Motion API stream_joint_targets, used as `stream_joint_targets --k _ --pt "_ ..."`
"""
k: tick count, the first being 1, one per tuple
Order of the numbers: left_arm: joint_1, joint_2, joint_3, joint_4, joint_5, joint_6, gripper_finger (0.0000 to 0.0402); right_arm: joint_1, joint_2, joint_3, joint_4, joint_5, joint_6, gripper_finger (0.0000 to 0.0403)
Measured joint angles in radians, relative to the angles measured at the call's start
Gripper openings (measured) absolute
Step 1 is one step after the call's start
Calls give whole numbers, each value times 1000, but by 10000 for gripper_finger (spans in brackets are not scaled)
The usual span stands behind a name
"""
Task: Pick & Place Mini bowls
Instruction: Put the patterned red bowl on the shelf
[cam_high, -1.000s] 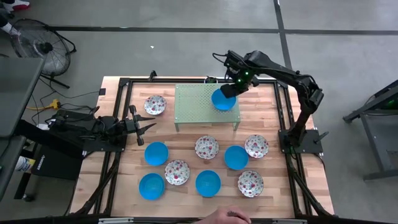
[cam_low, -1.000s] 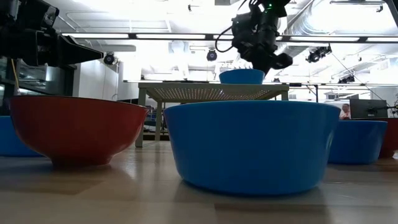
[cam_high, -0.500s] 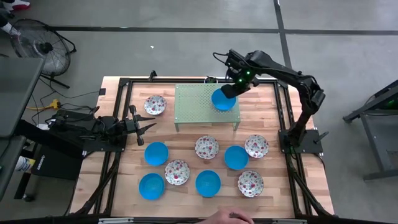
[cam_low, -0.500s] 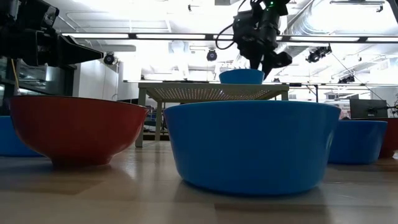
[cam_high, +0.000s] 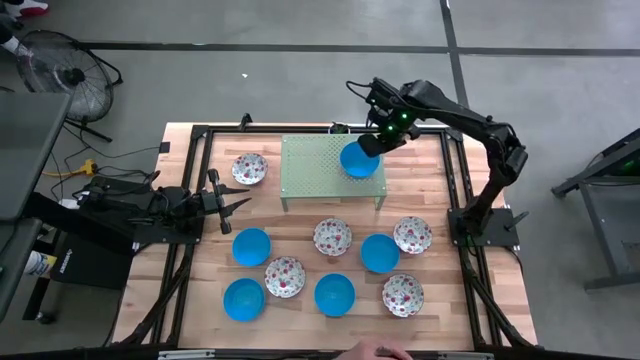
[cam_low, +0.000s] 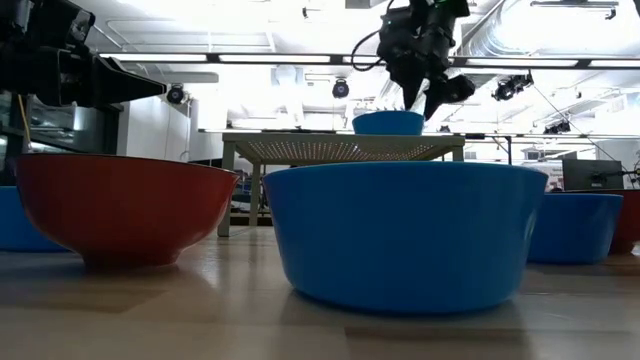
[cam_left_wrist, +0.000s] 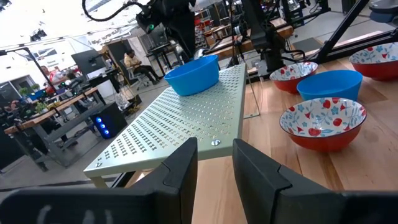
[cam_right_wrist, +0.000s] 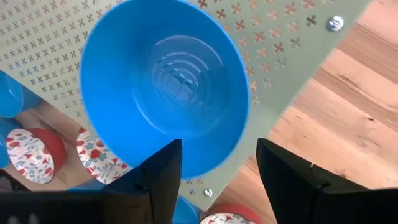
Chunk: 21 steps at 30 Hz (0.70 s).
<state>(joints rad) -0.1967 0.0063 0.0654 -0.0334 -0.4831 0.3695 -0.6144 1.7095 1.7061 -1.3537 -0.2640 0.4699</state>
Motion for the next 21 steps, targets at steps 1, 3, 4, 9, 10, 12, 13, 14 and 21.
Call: stream_joint_targets --k 1,3,4,9,10,12,13,14,21 --pt "0 0 0 0 0 0 97 0 -6 0 -11 3 1 195" --pt "0 0 0 0 0 0 97 4 -23 0 -48 24 17 195" --pt "0 0 0 0 0 0 97 7 -32 0 -73 43 26 195" --pt "0 0 0 0 0 0 97 24 -75 0 -190 148 22 195" --pt "0 0 0 0 0 0 97 28 -83 0 -203 165 15 195" --pt "0 0 0 0 0 0 97 35 -101 -1 -217 184 2 195" --pt "0 0 0 0 0 0 97 39 -113 -10 -214 190 1 195" --pt "0 0 0 0 0 0 97 40 -128 -26 -214 186 3 195" --pt "0 0 0 0 0 0 97 62 -280 -261 -187 129 144 195"
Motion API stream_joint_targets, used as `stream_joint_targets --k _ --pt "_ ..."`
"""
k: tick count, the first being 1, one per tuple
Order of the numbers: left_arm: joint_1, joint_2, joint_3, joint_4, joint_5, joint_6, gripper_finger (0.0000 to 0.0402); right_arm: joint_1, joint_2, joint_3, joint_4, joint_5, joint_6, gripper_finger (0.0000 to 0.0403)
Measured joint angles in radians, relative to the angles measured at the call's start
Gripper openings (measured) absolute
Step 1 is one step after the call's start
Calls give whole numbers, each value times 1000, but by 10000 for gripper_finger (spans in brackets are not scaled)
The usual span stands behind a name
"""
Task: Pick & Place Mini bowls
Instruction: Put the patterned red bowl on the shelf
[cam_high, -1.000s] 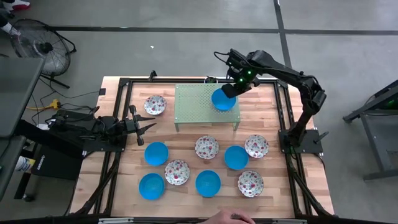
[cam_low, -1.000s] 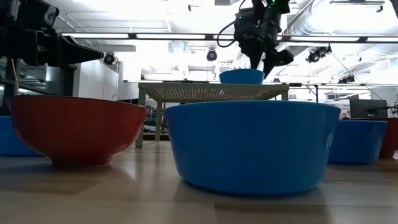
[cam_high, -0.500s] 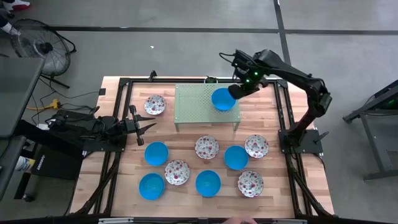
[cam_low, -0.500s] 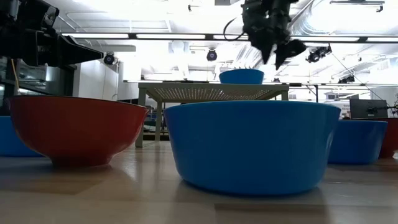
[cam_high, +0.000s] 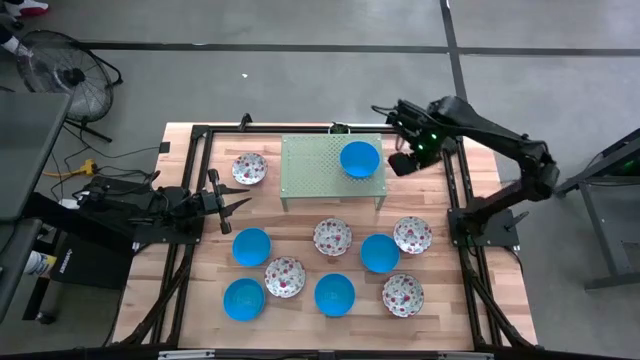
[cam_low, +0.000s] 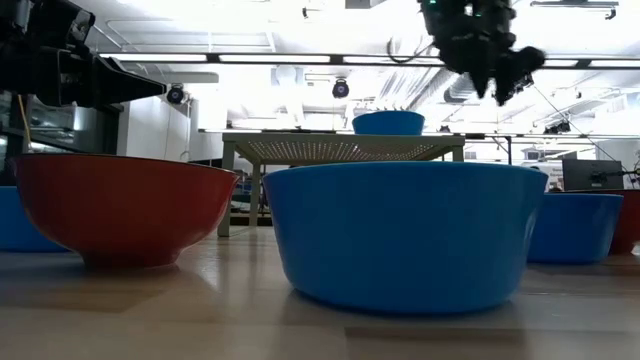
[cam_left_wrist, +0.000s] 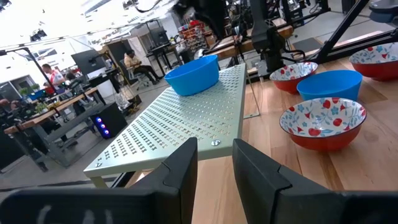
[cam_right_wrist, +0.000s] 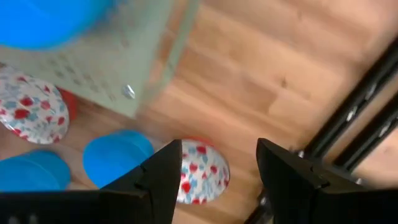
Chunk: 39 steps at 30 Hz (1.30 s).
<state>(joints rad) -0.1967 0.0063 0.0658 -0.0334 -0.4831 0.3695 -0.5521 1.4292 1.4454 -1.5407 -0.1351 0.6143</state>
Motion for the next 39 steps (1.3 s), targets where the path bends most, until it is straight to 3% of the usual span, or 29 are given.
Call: stream_joint_targets --k 12,25,30,39 --pt "0 0 0 0 0 0 97 105 -258 -377 76 -45 217 195" --pt "0 0 0 0 0 0 97 240 -438 -716 262 -82 440 195" --pt "0 0 0 0 0 0 97 283 -446 -719 273 -27 480 195" --pt "0 0 0 -9 8 0 97 388 -412 -723 345 -40 588 195"
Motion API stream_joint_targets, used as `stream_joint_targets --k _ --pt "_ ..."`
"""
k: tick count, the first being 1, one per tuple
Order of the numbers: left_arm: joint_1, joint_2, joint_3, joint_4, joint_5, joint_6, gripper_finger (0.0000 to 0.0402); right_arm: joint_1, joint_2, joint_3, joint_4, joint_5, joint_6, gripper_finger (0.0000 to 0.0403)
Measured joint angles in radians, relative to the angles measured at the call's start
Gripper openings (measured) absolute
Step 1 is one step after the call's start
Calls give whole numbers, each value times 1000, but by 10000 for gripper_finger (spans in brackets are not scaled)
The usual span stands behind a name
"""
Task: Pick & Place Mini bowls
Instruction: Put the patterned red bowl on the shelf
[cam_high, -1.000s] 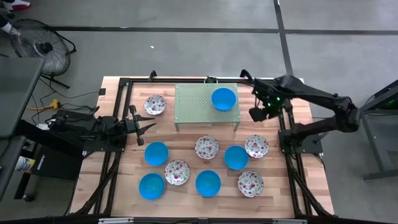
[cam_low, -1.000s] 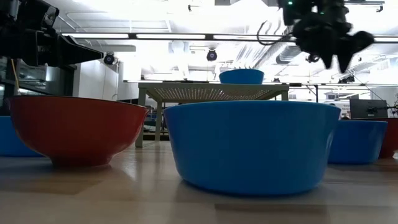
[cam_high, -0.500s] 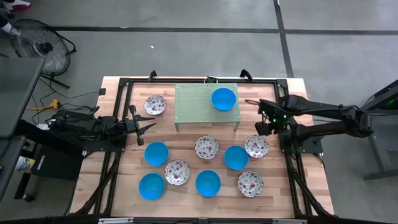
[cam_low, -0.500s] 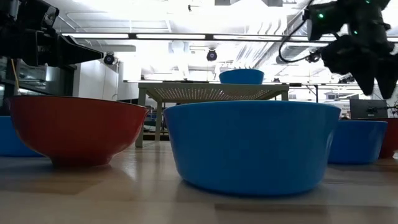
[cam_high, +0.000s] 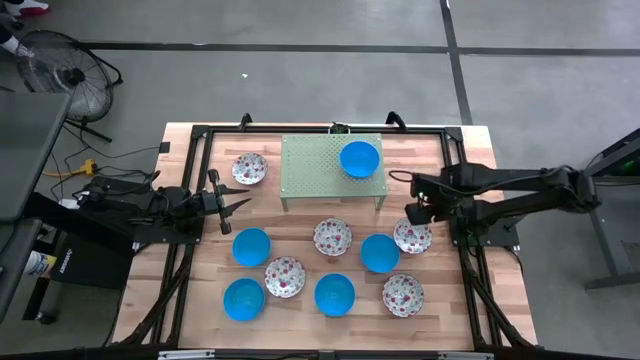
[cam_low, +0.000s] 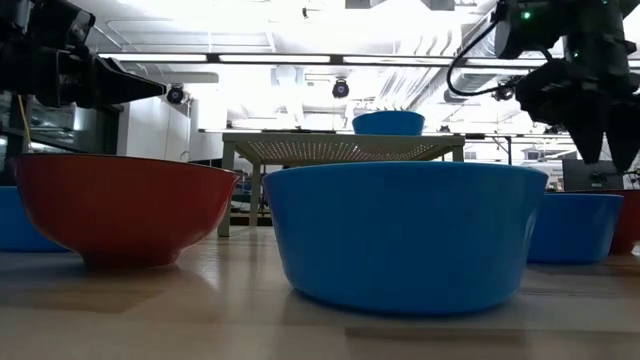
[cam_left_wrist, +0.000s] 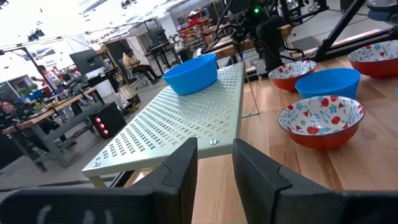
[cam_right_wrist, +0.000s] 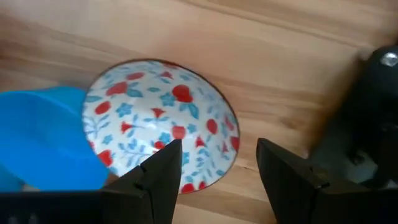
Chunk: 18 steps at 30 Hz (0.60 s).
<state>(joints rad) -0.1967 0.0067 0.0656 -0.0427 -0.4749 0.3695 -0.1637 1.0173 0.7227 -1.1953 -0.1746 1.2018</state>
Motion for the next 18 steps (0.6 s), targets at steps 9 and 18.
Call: stream_joint_targets --k 9,18 --pt "0 0 1 -17 2 0 97 49 61 0 84 11 -64 195" --pt "0 0 1 -18 2 0 97 -15 162 64 111 -40 -498 195"
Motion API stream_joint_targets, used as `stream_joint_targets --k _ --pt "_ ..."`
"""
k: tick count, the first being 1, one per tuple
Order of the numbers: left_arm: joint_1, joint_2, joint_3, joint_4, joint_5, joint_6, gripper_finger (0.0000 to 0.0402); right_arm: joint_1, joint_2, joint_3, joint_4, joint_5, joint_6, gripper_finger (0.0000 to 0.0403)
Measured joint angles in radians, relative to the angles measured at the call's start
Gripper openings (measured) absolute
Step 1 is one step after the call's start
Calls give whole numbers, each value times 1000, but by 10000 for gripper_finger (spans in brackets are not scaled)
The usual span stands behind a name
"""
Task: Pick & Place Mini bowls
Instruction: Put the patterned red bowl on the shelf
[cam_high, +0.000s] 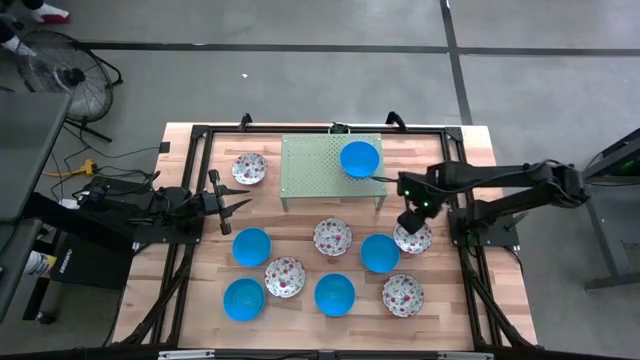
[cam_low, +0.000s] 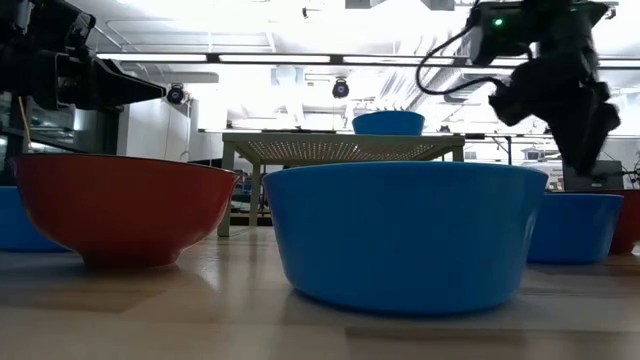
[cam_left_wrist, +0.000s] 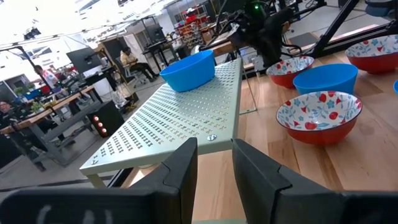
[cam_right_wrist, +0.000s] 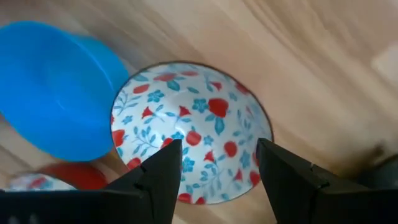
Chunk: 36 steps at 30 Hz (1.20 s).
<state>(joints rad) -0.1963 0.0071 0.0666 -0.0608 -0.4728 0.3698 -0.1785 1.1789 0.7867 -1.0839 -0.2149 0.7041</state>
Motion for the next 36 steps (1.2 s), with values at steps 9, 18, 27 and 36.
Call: stream_joint_targets --k 9,18,27,36 --pt "0 0 0 -1 0 0 97 -70 136 38 5 12 -418 195" --pt "0 0 0 -1 1 0 97 -91 171 38 12 48 -691 195" --pt "0 0 0 -1 1 0 97 -89 171 38 57 29 -848 195" --pt "0 0 0 -1 1 0 97 -89 171 11 99 23 -926 195"
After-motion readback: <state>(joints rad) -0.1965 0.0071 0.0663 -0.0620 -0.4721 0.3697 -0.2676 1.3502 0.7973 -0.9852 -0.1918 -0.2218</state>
